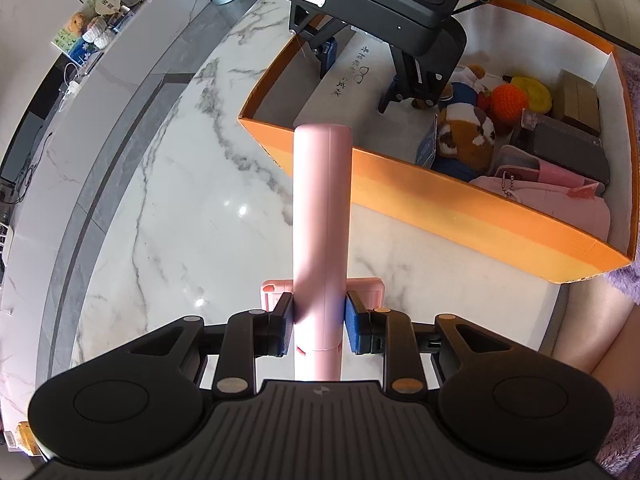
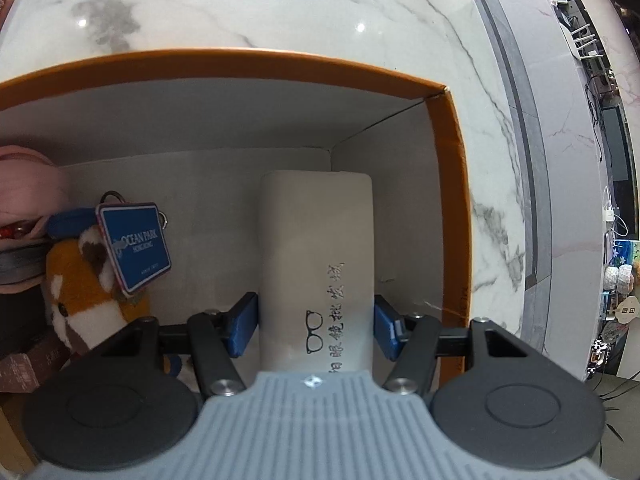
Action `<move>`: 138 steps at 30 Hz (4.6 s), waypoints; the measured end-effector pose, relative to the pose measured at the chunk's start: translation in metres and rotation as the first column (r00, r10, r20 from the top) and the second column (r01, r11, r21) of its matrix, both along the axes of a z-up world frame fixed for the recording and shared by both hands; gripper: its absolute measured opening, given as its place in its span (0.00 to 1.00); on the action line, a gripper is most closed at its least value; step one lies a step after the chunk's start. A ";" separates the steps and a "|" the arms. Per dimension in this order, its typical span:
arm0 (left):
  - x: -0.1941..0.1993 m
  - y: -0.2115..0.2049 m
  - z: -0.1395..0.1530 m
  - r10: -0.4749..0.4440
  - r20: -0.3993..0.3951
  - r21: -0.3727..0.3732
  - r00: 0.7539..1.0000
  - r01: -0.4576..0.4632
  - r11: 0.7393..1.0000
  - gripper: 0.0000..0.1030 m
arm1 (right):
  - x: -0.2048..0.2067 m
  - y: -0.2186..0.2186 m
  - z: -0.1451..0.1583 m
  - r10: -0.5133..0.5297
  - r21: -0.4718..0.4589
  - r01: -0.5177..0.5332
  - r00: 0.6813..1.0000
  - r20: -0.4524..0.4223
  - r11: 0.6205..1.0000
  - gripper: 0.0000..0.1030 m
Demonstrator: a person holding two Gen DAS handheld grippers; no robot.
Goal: Organize objects
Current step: 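Lower the glasses case into the box and open the right tool, then grasp the selfie stick with the right tool while the left tool releases it, then lower the selfie stick into the box and open the right tool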
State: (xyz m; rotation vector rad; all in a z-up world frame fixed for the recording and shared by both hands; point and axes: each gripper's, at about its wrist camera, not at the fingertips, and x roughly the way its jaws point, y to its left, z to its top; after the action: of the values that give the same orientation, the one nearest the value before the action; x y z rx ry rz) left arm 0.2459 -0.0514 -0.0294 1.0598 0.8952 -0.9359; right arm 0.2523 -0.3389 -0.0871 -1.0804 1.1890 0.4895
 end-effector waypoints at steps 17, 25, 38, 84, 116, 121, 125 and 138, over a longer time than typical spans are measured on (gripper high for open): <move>-0.010 -0.001 0.012 -0.005 0.024 -0.003 1.000 0.005 1.000 0.30 | -0.018 -0.008 -0.001 -0.051 -0.052 0.051 0.999 0.012 0.997 0.62; -0.025 -0.003 0.035 -0.007 0.043 -0.034 0.999 0.009 0.999 0.30 | -0.040 -0.006 0.041 -0.071 0.009 0.071 0.994 0.083 0.997 0.56; -0.078 -0.029 0.073 -0.007 0.085 -0.143 0.996 0.019 0.990 0.30 | -0.107 0.029 0.123 -0.224 0.449 0.168 0.972 0.075 0.878 0.30; -0.030 -0.053 0.033 0.210 -0.166 -0.407 0.963 -0.261 0.875 0.38 | -0.090 -0.006 0.075 -0.293 0.288 0.207 0.909 0.295 0.935 0.05; -0.022 -0.032 0.024 0.219 -0.142 -0.415 0.965 -0.259 0.872 0.38 | -0.153 0.026 -0.032 0.487 -0.358 -0.388 0.837 0.249 0.850 0.06; -0.023 -0.031 0.026 0.219 -0.138 -0.415 0.966 -0.257 0.872 0.38 | -0.154 0.027 -0.031 0.441 -0.320 -0.358 0.864 0.241 0.877 0.08; -0.025 -0.031 0.027 0.219 -0.131 -0.408 0.967 -0.254 0.877 0.38 | -0.145 0.026 -0.018 0.315 -0.219 -0.263 0.914 0.257 0.940 0.09; -0.044 -0.033 0.041 0.207 -0.099 -0.406 0.973 -0.229 0.885 0.38 | -0.148 0.008 0.026 0.070 -0.056 -0.059 0.974 0.216 0.997 0.17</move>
State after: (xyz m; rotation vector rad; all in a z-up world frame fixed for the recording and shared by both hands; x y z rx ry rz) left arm 0.2017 -0.0845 0.0118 0.5579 0.7930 -0.9151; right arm 0.1047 -0.3307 -0.0615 -1.1858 0.9792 0.3820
